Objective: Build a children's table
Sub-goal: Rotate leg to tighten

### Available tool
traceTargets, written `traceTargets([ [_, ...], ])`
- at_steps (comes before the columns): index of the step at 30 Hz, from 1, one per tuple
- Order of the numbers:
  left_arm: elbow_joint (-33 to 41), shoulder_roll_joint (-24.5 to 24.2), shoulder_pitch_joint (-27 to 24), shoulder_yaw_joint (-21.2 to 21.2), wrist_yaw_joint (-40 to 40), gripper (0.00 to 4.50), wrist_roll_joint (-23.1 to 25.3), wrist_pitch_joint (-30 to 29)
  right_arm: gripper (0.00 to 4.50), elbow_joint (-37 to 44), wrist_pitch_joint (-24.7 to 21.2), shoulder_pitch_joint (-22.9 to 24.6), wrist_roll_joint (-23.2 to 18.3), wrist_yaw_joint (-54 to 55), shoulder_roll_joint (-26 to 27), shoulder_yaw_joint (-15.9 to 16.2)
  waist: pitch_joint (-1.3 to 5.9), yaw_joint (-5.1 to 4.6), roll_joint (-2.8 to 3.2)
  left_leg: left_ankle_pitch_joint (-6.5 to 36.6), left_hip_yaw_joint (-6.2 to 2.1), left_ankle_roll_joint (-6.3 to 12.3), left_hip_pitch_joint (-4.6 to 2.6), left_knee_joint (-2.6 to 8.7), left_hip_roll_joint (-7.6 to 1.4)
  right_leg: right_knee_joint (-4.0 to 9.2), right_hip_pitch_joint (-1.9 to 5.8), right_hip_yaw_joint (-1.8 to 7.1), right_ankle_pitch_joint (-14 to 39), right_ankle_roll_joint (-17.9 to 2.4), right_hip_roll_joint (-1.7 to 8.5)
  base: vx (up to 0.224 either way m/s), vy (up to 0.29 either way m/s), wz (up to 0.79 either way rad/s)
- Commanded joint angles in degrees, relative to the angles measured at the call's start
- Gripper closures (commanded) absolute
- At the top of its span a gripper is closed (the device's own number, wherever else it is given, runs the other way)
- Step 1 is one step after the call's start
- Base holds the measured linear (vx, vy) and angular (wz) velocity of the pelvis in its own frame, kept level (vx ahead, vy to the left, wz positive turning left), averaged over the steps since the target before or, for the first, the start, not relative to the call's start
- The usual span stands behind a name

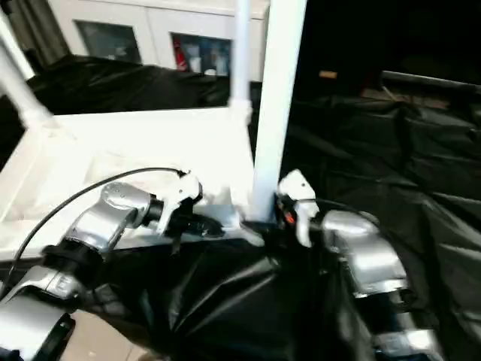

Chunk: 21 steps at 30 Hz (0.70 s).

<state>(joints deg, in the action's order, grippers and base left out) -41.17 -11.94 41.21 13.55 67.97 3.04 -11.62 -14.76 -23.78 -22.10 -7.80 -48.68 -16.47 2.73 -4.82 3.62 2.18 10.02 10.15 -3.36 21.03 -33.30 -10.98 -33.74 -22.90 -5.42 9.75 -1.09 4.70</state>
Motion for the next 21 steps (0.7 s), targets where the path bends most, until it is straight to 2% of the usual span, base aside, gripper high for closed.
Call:
traceTargets([
  [1,-0.5,6.1,3.5,0.0,-6.4,4.50,-1.0,-0.4,1.85,-2.7,-1.3,-0.5,0.1,5.4,5.8,4.1,3.81,-0.26,-0.88,13.1,-0.85,2.21,-0.63,3.93,-2.02,5.15,2.77,2.88,22.4,-10.5,4.14,0.000,0.000,0.00],
  [2,-1.2,6.7,4.0,-0.3,-7.7,4.50,-0.9,-0.6,1.85,-3.6,-1.3,-0.9,0.5,7.6,6.6,3.5,3.61,-0.46,-0.83,14.3,-0.86,1.88,-0.81,4.01,-2.04,5.38,2.54,2.93,23.3,-10.1,4.12,0.000,0.000,0.00],
  [3,-2.0,7.3,4.6,-0.6,-9.2,4.50,-0.8,-0.9,1.85,-4.6,-1.2,-1.3,0.9,9.9,7.6,2.9,3.62,-0.59,-0.81,14.4,-0.91,1.83,-0.75,3.99,-2.04,5.32,2.65,2.94,23.4,-9.9,4.14,0.000,0.000,0.00],
  [4,-3.9,9.3,6.1,-1.4,-12.9,4.50,-0.7,-1.4,1.85,-7.8,-1.7,-2.8,1.9,18.1,10.7,0.5,3.53,-1.06,-0.66,15.4,-0.92,1.45,-0.74,4.06,-1.95,5.43,2.38,2.96,23.9,-9.9,4.10,0.000,0.000,0.00],
  [5,-4.8,10.2,6.9,-1.9,-15.1,4.50,-0.6,-1.8,1.85,-9.1,-1.9,-3.6,1.5,21.2,12.3,-0.9,3.63,-1.16,-0.65,15.6,-1.00,1.16,-0.78,4.03,-1.83,5.43,2.45,2.87,24.2,-9.8,4.09,0.000,0.000,0.00],
  [6,-4.8,10.2,6.9,-1.9,-15.1,4.50,-0.6,-1.8,1.85,-9.1,-1.9,-3.6,1.5,21.2,12.3,-0.9,3.77,-1.21,-0.74,15.2,-1.06,1.24,-0.75,4.00,-1.79,5.39,2.61,2.87,23.4,-9.7,4.13,0.000,0.000,0.00],
  [7,-6.3,11.8,8.2,-2.7,-18.3,4.50,-0.7,-1.5,1.85,-10.9,-1.2,-5.0,1.1,24.3,14.6,-2.0,3.74,-1.28,-0.47,14.5,-0.86,1.89,-0.64,3.91,-1.74,5.36,2.53,3.05,21.3,-10.1,4.10,0.000,0.000,0.00],
  [8,-6.3,11.8,8.2,-2.7,-18.3,4.50,-0.7,-1.5,1.85,-10.9,-1.2,-5.0,1.1,24.3,14.6,-2.0,3.76,-1.37,-0.53,14.4,-0.90,2.00,-0.63,3.94,-1.83,5.33,2.53,3.07,20.5,-10.4,4.14,0.000,0.000,0.00],
  [9,-6.8,12.2,8.6,-2.9,-19.3,4.50,-0.8,-1.2,1.85,-11.3,-0.7,-5.4,1.1,24.8,15.2,-1.9,3.90,-1.40,-0.68,13.8,-0.93,2.25,-0.47,3.92,-1.79,5.15,2.82,3.00,19.4,-10.6,4.07,0.000,0.000,0.00],
  [10,-7.1,12.5,9.0,-3.0,-19.3,4.50,-0.9,-0.7,1.29,-11.1,0.1,-5.6,1.0,23.5,15.9,-1.4,4.02,-1.44,-0.65,12.2,-0.79,3.14,-0.32,3.79,-1.77,4.79,2.90,3.06,15.7,-11.5,3.96,0.000,0.000,0.00],
  [12,-7.2,12.8,9.2,-3.1,-19.2,4.50,-0.9,-0.1,1.29,-10.4,0.5,-5.6,0.3,21.3,16.9,-1.3,4.14,-1.35,-0.78,10.5,-0.66,4.23,-0.23,3.58,-1.69,4.57,3.13,3.10,13.1,-12.3,4.08,0.000,0.000,0.00],
  [13,-7.5,12.9,9.3,-3.2,-18.8,4.50,-0.8,0.2,1.06,-10.0,0.4,-5.6,0.1,20.3,17.0,-1.1,4.15,-1.30,-0.74,10.1,-0.64,4.55,-0.23,3.56,-1.70,4.52,3.13,3.10,12.8,-12.5,4.09,0.000,0.000,0.00],
  [15,-7.4,12.6,8.9,-2.9,-17.5,4.50,-0.7,0.9,0.96,-9.2,0.7,-5.3,0.6,18.8,16.2,-0.1,4.16,-1.23,-0.81,9.4,-0.61,5.27,-0.17,3.53,-1.71,4.48,3.26,3.01,12.7,-12.7,4.13,0.000,0.000,0.00],
  [17,-6.4,11.6,7.9,-2.2,-14.4,4.50,-1.2,1.5,0.75,-7.9,2.0,-4.6,1.7,14.8,13.4,2.7,4.15,-1.18,-0.84,9.4,-0.61,5.53,-0.18,3.53,-1.76,4.50,3.28,3.00,13.0,-12.6,4.12,0.000,0.000,0.00],
  [19,-6.1,11.3,7.6,-2.0,-13.5,4.50,-1.4,1.7,0.75,-7.5,2.4,-4.4,1.9,13.8,12.5,3.4,4.20,-1.13,-0.83,8.8,-0.62,5.93,-0.13,3.50,-1.84,4.35,3.37,3.02,12.1,-12.8,4.09,0.000,0.000,0.00],
  [20,-4.0,9.7,6.0,-0.9,-9.1,4.50,-1.8,2.3,0.75,-5.0,3.1,-3.3,1.0,7.5,8.7,5.3,4.25,-1.04,-0.85,8.6,-0.67,6.16,-0.08,3.45,-1.82,4.29,3.49,2.95,11.6,-13.0,4.06,0.000,0.000,0.00],
  [21,-4.0,9.7,6.0,-0.9,-9.1,4.50,-1.8,2.3,0.75,-5.0,3.1,-3.3,1.0,7.5,8.7,5.3,4.22,-0.94,-0.94,8.5,-0.68,6.40,-0.04,3.47,-1.91,4.22,3.66,2.95,11.1,-13.0,4.04,0.000,0.000,0.00],
])
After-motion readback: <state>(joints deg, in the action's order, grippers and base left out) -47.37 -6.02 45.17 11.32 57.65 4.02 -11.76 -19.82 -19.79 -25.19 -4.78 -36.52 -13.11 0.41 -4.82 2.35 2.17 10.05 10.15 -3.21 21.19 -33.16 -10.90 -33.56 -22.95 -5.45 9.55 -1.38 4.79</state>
